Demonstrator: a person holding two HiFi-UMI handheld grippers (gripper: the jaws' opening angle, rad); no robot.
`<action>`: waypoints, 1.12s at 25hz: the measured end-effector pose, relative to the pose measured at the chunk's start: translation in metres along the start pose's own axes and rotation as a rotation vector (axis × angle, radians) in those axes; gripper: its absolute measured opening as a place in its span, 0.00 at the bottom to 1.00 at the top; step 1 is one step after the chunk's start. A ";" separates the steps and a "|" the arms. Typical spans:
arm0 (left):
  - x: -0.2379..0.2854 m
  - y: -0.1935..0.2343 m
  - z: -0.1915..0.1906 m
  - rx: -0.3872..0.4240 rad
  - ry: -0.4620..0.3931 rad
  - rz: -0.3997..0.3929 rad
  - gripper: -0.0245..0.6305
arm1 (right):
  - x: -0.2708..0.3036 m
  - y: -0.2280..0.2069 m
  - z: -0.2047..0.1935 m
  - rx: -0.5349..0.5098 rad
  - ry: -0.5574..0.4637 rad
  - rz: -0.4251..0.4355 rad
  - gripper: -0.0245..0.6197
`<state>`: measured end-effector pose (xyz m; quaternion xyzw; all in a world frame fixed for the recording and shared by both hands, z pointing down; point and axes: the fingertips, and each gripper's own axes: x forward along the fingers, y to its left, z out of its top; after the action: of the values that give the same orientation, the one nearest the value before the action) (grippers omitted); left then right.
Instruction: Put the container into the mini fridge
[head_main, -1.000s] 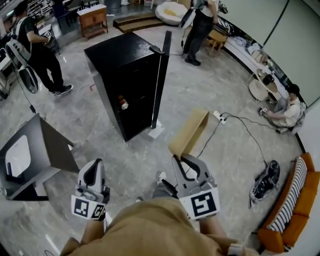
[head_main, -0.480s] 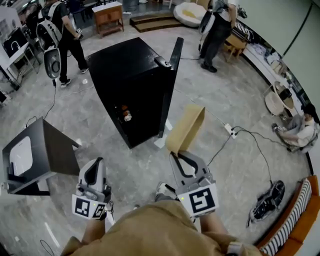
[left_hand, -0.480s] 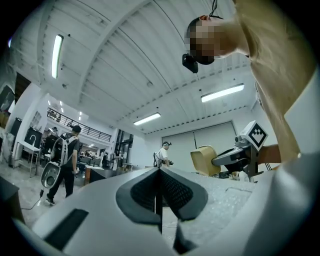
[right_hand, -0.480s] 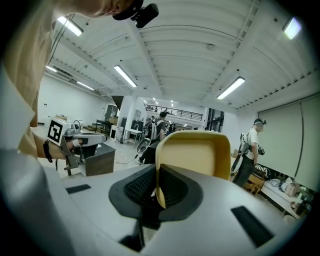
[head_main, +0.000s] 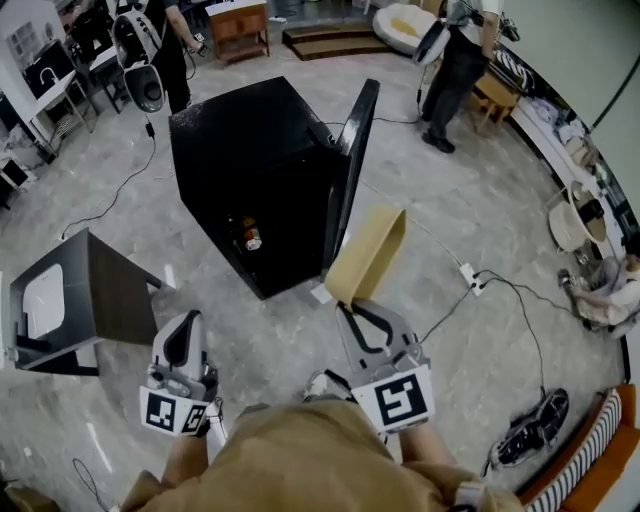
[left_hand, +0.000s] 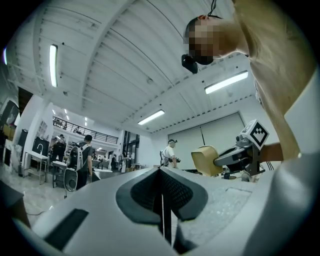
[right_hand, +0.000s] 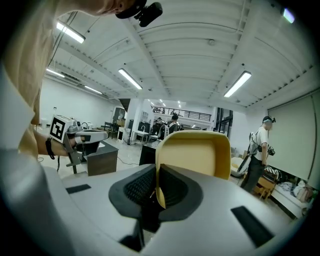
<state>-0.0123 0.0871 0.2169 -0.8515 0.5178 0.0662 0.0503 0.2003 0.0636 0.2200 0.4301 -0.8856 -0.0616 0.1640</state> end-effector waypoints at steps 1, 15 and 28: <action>0.004 -0.001 0.001 0.011 0.000 0.007 0.04 | 0.001 -0.006 -0.003 0.003 0.000 0.004 0.06; 0.024 0.025 -0.007 0.042 0.031 0.058 0.04 | 0.052 -0.014 -0.010 -0.001 0.017 0.091 0.06; 0.080 0.085 -0.047 -0.007 0.046 -0.036 0.04 | 0.136 0.000 -0.004 -0.036 0.119 0.112 0.06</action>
<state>-0.0483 -0.0293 0.2481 -0.8622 0.5030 0.0475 0.0367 0.1234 -0.0431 0.2561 0.3798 -0.8957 -0.0425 0.2272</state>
